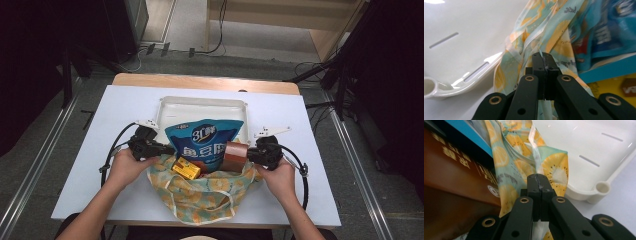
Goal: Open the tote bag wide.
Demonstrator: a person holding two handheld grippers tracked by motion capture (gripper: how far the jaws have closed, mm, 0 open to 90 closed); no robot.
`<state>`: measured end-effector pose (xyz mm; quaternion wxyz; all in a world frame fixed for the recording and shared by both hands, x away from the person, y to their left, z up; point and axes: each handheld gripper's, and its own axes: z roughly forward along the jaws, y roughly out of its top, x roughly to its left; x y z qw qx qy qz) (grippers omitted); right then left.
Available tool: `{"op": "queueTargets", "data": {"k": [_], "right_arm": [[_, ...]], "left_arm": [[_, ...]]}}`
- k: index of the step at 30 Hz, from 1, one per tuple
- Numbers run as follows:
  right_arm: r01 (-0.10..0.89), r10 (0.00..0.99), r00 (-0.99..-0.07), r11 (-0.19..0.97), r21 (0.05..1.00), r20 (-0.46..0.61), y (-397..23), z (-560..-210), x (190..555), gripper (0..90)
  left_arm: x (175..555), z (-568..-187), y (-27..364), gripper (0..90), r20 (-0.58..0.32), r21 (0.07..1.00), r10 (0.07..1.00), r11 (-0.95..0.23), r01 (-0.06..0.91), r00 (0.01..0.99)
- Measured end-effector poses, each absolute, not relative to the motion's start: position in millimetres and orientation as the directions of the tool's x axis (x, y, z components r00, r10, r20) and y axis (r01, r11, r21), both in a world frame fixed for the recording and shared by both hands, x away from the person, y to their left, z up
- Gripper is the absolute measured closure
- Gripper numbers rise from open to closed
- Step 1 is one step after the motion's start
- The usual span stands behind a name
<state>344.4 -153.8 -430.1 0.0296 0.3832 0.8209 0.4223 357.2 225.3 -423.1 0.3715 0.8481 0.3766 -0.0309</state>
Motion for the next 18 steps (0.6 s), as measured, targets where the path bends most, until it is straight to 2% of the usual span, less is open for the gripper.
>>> {"op": "queueTargets", "data": {"k": [6,11,18], "right_arm": [[0.605,0.660,-0.706,0.373,0.704,0.257,-150.6,-437.7,342.0,90.0],[0.597,0.664,-0.712,0.399,0.696,0.229,-151.5,-446.3,341.4,90.0],[0.618,0.672,-0.704,0.421,0.665,0.229,-150.9,-454.1,340.0,90.0]], "left_arm": [[359.1,-433.0,219.9,90.0,-0.332,0.590,0.615,-0.457,0.666,0.715],[360.1,-445.8,225.1,90.0,-0.376,0.584,0.610,-0.429,0.689,0.698],[356.6,-449.7,219.5,90.0,-0.328,0.556,0.616,-0.487,0.674,0.716]]}}
